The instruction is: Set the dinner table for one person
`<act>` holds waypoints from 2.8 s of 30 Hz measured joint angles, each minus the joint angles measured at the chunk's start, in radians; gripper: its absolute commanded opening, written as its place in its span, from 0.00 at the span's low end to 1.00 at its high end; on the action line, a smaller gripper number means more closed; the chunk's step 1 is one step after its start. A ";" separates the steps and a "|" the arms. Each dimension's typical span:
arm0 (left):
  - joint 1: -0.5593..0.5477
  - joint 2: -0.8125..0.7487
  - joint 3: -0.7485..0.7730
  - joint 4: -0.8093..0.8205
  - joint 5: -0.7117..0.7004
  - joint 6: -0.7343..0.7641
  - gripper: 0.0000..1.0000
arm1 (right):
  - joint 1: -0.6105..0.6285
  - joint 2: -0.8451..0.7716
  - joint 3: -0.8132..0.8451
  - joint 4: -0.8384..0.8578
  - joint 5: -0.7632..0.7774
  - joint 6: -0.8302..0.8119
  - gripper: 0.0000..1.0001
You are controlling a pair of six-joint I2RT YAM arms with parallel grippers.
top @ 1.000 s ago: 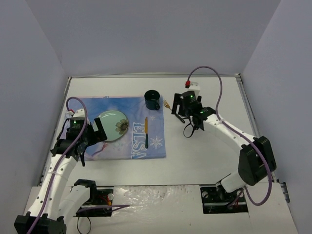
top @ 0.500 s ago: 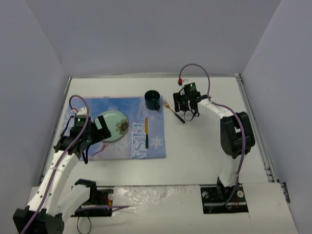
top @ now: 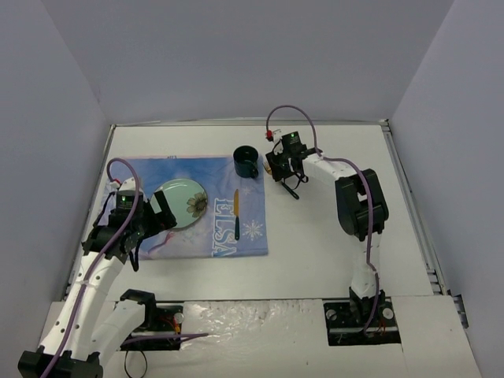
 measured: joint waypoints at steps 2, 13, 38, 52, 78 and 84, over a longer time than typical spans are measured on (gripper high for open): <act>0.000 -0.001 0.000 -0.003 0.000 0.000 0.97 | 0.004 0.013 0.007 0.000 -0.009 -0.009 0.39; 0.000 -0.003 0.000 -0.010 0.001 0.000 0.97 | 0.016 0.044 0.011 0.000 -0.007 -0.018 0.07; -0.145 0.058 0.003 0.045 0.019 -0.010 0.97 | 0.158 -0.402 -0.578 -0.027 0.306 0.670 0.00; -0.548 0.211 0.018 0.238 -0.119 -0.030 0.97 | 0.198 -0.509 -0.636 -0.043 0.327 0.939 0.00; -0.852 0.710 0.243 0.606 -0.122 -0.030 0.83 | 0.219 -0.719 -0.596 -0.084 0.293 1.044 0.00; -0.853 0.717 0.240 0.617 -0.136 -0.033 0.83 | 0.219 -0.731 -0.597 -0.093 0.303 1.043 0.00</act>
